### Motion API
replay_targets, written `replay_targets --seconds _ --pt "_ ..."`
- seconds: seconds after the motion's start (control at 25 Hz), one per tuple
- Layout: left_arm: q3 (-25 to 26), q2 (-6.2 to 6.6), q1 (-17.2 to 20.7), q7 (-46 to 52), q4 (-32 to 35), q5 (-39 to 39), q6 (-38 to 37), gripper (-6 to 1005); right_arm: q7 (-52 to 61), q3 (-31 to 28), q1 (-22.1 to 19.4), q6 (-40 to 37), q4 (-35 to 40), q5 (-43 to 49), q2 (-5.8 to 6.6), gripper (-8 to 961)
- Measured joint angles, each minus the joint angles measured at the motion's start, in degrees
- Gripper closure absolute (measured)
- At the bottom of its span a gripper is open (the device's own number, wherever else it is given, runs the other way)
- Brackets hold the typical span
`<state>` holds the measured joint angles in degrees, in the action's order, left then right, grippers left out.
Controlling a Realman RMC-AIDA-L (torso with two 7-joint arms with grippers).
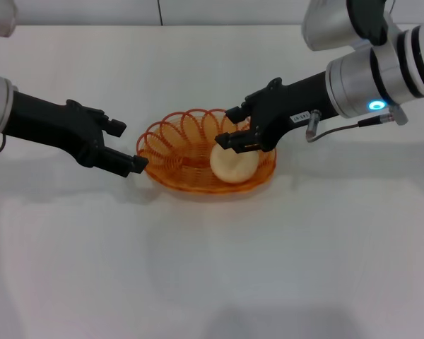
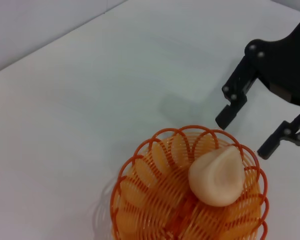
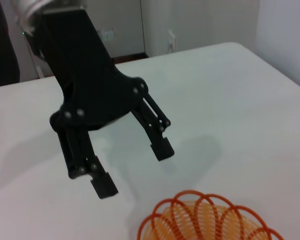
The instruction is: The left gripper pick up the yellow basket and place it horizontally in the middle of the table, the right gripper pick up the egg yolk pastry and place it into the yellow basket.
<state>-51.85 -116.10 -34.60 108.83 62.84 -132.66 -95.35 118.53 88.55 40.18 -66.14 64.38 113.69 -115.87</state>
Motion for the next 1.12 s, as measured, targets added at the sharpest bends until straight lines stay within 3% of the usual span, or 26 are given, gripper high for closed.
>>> replay_targets --seconds 0.2,0.44,0.48,0.88,1.12 --pt "0.1 0.01 0.4 -0.9 0.0 0.9 0.1 111 -0.6 -0.5 -4.5 -0.3 5.5 -0.1 0.22 544" --pt "0.9 0.09 1.2 -3.8 0.0 3.3 0.6 111 -4.5 -3.4 -11.8 -1.6 9.3 -3.9 0.44 292" --pt "1.0 0.08 1.5 -4.8 0.0 4.2 0.6 111 -6.4 -5.2 -14.5 -2.7 9.3 -6.2 0.52 259" --pt "1.3 -0.12 2.4 -8.7 0.0 8.1 0.4 111 -9.7 -9.3 -20.9 -7.9 12.3 -8.9 0.66 255" --pt "0.0 -0.93 1.5 -11.8 0.0 10.0 -1.2 111 -9.7 -9.6 -20.7 -8.5 12.3 -8.3 0.77 255"
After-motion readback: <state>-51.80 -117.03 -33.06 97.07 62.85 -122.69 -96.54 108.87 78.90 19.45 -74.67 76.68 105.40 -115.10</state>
